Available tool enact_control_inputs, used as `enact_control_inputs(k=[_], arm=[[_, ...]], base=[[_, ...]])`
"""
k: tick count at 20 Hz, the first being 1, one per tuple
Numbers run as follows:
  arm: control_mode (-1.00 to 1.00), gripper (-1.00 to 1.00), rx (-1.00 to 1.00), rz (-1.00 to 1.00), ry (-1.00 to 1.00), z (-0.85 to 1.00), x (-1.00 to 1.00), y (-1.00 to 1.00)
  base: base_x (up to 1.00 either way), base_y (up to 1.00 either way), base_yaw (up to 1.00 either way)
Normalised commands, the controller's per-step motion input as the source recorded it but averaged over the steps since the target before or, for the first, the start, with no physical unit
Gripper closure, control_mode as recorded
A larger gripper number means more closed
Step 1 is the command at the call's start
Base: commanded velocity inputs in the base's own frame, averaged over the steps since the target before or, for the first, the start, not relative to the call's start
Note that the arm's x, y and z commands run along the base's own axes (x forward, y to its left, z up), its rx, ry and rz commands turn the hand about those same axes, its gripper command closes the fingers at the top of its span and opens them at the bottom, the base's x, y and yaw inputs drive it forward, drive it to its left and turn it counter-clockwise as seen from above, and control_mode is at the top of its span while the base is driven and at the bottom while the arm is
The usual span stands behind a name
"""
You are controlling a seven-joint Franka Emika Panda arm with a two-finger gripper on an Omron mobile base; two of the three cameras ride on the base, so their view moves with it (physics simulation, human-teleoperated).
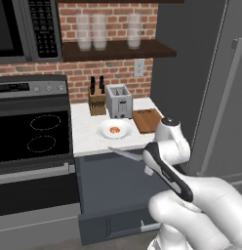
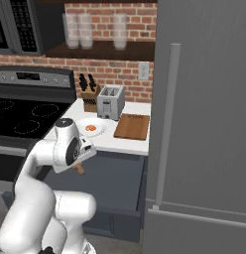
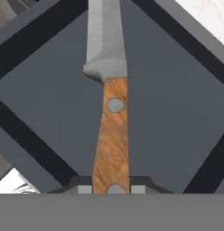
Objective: Pick up the knife from the drawer and place it on the cutting board. Then place the meat from the plate to the cutting board.
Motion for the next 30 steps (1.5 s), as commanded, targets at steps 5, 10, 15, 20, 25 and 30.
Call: enact_control_inputs(k=[5,10,15,20,25,30], arm=[[-1.00,1.00,0.00,0.04,0.10,0.63,-0.15,-0.55],[-1.00,1.00,0.00,-0.07,0.10,0.45,0.32,-0.65],[-1.00,1.00,0.00,-0.23,0.03,0.33,0.60,-0.17],[-1.00,1.00,0.00,-0.28,0.03,0.30,0.84,0.00],[-1.00,1.00,0.00,-0.35,0.06,0.06,0.69,-0.01],[-1.00,1.00,0.07,-0.36,0.05,0.07,0.68,-0.11]], base=[[0.00,0.00,0.00],[0.00,0.00,0.00],[0.00,0.00,0.00],[0.00,0.00,0.00],[0.00,0.00,0.00],[0.00,0.00,0.00]])
